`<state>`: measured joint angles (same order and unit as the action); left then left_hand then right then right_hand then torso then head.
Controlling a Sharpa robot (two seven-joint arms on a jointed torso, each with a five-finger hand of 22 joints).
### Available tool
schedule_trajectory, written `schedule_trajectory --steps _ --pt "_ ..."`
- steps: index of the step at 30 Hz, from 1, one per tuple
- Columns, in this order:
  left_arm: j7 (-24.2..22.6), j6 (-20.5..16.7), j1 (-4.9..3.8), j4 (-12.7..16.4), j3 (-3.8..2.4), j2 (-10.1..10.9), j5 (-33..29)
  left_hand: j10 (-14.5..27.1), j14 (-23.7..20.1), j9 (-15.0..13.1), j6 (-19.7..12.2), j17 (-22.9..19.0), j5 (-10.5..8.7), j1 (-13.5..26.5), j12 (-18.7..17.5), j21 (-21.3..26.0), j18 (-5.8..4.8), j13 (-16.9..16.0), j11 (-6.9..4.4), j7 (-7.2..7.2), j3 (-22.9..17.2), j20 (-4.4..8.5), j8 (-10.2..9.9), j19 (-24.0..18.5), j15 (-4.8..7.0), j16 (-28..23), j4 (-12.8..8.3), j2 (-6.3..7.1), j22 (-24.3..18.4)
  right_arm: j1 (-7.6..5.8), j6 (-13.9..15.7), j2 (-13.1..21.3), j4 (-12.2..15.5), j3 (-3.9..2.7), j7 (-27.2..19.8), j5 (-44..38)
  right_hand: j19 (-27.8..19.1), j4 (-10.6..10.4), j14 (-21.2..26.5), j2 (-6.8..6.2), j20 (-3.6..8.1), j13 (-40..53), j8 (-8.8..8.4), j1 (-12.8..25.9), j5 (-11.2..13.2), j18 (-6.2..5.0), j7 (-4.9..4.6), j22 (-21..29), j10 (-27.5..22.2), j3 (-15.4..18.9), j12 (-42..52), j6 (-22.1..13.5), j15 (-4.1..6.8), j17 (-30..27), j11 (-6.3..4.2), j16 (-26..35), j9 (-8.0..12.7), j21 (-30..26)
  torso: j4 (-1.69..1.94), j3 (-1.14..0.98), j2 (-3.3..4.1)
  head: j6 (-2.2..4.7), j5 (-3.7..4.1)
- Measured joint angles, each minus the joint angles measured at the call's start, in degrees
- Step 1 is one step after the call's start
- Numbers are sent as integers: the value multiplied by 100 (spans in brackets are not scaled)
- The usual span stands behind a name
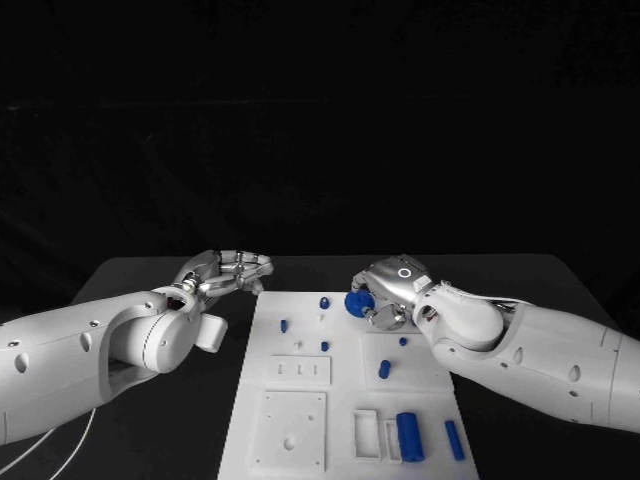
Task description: Assemble the parts on the task board
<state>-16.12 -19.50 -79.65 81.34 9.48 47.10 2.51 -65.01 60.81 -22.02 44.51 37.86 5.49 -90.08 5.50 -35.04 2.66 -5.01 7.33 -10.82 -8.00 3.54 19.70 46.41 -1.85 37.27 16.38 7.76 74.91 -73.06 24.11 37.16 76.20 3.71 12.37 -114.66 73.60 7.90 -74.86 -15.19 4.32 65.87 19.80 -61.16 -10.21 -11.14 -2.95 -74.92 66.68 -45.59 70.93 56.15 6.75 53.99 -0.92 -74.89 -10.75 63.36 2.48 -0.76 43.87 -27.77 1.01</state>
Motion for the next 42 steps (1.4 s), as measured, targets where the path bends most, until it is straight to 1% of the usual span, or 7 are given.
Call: schedule_trajectory --steps 11,12,13,32,33,34,42 --pt "0 0 0 -4 0 -12 0 -18 0 0 0 0 0 0 -20 0 1 0 23 0 0 -8 0 8 0 0 0 0 0 0 133 -300 235 19 260 -355 0 -120 0 -89 -1 -12 0 30 111 0 -8 0 20 21 0 14 -1 5 19 23 -7 0 14 4 4 30 -27" --pt "0 -1 0 -4 0 -14 0 -17 0 0 0 0 0 0 -20 0 2 0 25 0 0 -8 0 8 0 0 0 0 0 0 134 -333 237 27 277 -372 0 -120 0 -114 -1 -16 0 55 136 0 -8 0 20 21 0 15 -1 5 19 23 -49 0 14 4 4 30 -28" --pt "0 -1 0 -4 0 -16 0 -9 0 0 0 0 0 0 -20 0 1 1 33 0 0 -8 0 7 0 0 0 0 0 0 135 -366 235 40 292 -387 0 -120 0 -119 -1 -17 -2 60 156 0 -12 0 20 21 0 19 -1 5 19 23 -486 0 16 7 4 31 -29" --pt "-1 -1 1 7 1 -34 -1 -9 0 0 0 1 0 0 -19 0 1 4 33 0 0 -9 0 7 0 0 0 0 -1 7 37 -838 -240 220 426 -506 -1 -144 -1 -120 -2 -29 -37 60 202 0 -16 0 19 46 -23 22 -2 3 20 23 -508 -1 33 18 13 -5 -91" --pt "-1 -1 1 7 1 -33 -1 -9 0 0 0 1 0 0 -20 0 2 4 33 0 0 -9 0 7 0 0 0 0 -1 7 30 -851 -252 222 427 -508 -1 -151 -1 -119 -2 -29 -27 60 203 -1 -29 0 20 52 -24 42 -3 3 19 23 -1000 -1 33 18 13 -10 -93" --pt "-1 -1 1 7 1 -32 -1 -9 0 0 0 1 0 0 -19 0 2 4 33 0 0 -9 0 7 0 0 0 0 -1 7 21 -872 -269 225 429 -509 0 -160 -8 -116 -3 -29 -20 60 200 -1 -147 0 20 44 -24 223 -9 3 20 23 -1475 -1 33 18 13 -11 -95" --pt "-1 -1 0 5 0 -52 -1 -9 0 0 0 1 0 0 -19 0 2 4 32 0 0 -9 -13 7 0 0 0 0 3 26 -30 -1012 -370 268 430 -515 1 -159 -8 -117 -4 -38 -35 59 200 -1 -177 0 20 44 -25 228 -10 3 20 23 -1615 -1 26 11 13 -25 -119"
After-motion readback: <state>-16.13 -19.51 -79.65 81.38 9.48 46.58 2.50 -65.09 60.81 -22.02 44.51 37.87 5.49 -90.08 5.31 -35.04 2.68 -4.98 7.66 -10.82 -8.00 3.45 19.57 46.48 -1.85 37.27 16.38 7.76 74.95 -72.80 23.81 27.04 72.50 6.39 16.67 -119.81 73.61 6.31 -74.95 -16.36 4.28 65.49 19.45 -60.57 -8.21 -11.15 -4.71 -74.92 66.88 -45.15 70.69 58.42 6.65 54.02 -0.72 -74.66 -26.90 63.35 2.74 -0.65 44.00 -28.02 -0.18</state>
